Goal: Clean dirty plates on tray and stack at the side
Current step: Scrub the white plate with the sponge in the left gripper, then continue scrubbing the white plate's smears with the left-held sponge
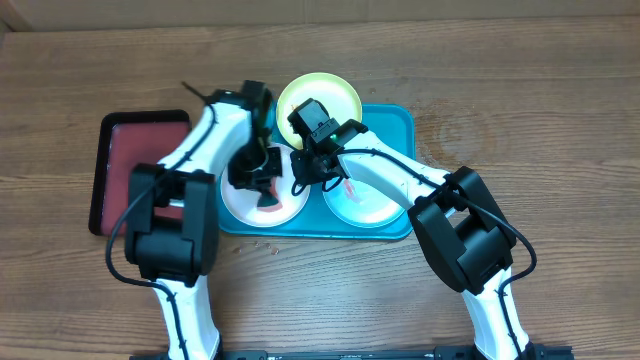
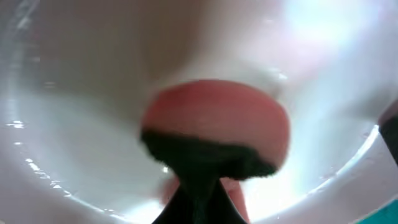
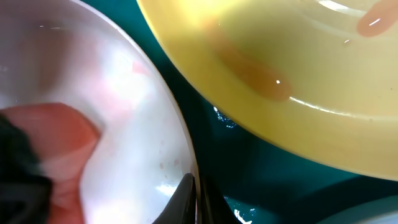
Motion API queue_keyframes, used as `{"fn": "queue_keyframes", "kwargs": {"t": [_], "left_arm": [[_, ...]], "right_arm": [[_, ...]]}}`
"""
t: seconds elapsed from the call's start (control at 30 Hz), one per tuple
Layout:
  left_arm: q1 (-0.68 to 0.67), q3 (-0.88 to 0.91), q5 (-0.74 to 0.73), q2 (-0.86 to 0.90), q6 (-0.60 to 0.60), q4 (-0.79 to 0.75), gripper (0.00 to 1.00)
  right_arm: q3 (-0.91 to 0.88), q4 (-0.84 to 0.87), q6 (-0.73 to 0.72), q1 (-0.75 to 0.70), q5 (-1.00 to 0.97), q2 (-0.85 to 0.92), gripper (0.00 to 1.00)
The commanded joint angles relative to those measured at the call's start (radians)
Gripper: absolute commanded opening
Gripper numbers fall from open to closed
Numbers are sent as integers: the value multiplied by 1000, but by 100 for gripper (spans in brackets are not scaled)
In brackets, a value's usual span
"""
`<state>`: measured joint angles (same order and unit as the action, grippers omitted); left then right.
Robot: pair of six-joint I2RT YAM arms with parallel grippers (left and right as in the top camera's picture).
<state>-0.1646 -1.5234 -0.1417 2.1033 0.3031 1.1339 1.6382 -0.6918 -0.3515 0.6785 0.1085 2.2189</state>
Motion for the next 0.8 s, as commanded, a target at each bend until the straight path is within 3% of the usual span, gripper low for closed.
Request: {"fn": "queue_keyframes", "kwargs": {"t": [0.0,0.1,0.5,0.63,0.77], "left_arm": [[96,16,-203,6,-72,-2,4],[129,16,-301,6,-82,-10,4],[33,56,-289,6,-59,-54,4],[13,113,-175,6,-29,-87,4],[29,154,74,6,63,-72,4]], "right_arm": [[6,-5,8,13,-3,16,4],[6,-5,8,12,-3,16,4],[6,-5,8,12,-3,16,4],[6,-9,8,12,-3,16,4],[6,-12,8,12,-3,16,4]]}}
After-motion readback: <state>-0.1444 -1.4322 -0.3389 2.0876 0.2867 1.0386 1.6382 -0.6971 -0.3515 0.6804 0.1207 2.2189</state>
